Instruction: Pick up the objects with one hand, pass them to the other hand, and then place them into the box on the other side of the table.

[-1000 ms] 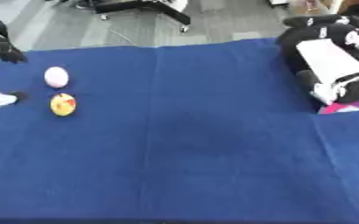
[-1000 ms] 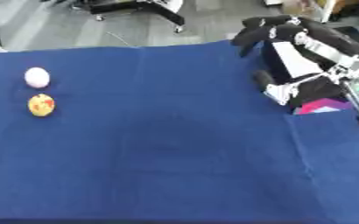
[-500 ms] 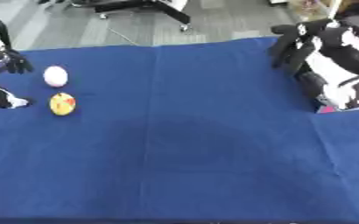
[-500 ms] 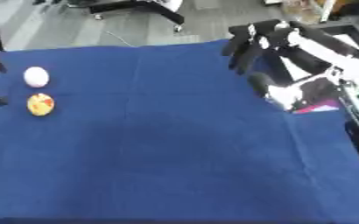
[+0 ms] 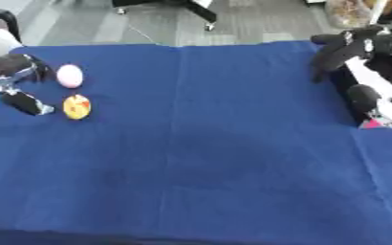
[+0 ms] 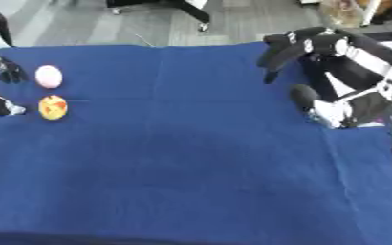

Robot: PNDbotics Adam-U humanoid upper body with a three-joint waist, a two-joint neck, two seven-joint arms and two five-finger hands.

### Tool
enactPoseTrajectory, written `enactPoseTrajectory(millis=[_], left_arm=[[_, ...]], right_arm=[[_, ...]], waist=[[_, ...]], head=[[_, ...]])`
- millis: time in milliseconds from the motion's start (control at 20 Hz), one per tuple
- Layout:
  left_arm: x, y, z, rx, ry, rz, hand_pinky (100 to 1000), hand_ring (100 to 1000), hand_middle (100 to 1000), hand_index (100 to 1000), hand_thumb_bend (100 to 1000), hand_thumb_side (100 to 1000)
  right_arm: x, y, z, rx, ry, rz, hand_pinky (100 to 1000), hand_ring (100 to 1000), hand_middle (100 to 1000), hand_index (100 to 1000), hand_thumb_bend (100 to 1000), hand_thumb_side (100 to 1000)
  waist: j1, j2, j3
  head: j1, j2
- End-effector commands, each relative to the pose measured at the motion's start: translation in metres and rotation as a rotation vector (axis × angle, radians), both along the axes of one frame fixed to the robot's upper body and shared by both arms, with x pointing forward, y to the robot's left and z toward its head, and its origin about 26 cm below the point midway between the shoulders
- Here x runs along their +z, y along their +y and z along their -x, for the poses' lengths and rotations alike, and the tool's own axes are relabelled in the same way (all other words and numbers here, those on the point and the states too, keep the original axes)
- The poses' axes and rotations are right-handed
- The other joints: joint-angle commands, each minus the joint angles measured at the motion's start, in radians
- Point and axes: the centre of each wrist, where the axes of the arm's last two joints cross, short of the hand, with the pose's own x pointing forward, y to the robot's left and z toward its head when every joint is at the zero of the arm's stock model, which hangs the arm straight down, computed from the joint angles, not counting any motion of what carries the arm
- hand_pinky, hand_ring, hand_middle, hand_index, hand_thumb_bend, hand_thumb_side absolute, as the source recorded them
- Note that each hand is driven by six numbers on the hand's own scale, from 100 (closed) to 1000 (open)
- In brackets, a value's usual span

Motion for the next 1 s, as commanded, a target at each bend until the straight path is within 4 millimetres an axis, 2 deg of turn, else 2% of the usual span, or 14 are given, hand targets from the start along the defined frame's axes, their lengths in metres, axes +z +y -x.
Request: enactPoseTrajectory(millis=[50, 300, 700, 750, 900, 1000], left_arm=[[0.009, 0.008, -0.004, 0.035, -0.042, -0.009, 786, 635, 594, 759, 461, 345], [-0.003, 0.006, -0.007, 0.030, -0.009, -0.005, 785, 632, 590, 754, 453, 352], [-0.010, 0.000, -0.010, 0.019, -0.021, 0.002, 778, 621, 579, 743, 433, 350], [-0.011, -0.001, -0.010, 0.016, -0.026, 0.002, 771, 607, 559, 722, 393, 296], [-0.014, -0.003, -0.010, 0.016, -0.052, 0.004, 754, 581, 524, 685, 345, 245], [-0.017, -0.004, -0.010, 0.019, -0.074, 0.007, 735, 552, 489, 643, 286, 178]], right_arm=[[0.012, 0.001, 0.003, 0.124, -0.177, 0.114, 1000, 629, 723, 755, 100, 414], [0.012, 0.002, 0.002, 0.132, -0.172, 0.121, 1000, 630, 723, 755, 100, 404], [0.011, 0.003, 0.001, 0.138, -0.168, 0.124, 1000, 629, 722, 754, 100, 415], [0.011, 0.004, 0.001, 0.140, -0.168, 0.123, 1000, 629, 722, 755, 100, 415], [0.012, 0.004, 0.001, 0.143, -0.168, 0.124, 1000, 629, 721, 755, 100, 415], [0.011, 0.004, 0.001, 0.144, -0.166, 0.125, 1000, 628, 719, 754, 100, 415]], waist=[[-0.003, -0.007, -0.002], [-0.006, 0.001, -0.006], [-0.012, 0.009, -0.010], [-0.012, 0.010, -0.010], [-0.014, 0.012, -0.010], [-0.015, 0.013, -0.011]], head=[[0.016, -0.015], [0.025, -0.017], [0.031, -0.021], [0.031, -0.022], [0.033, -0.023], [0.037, -0.024]])
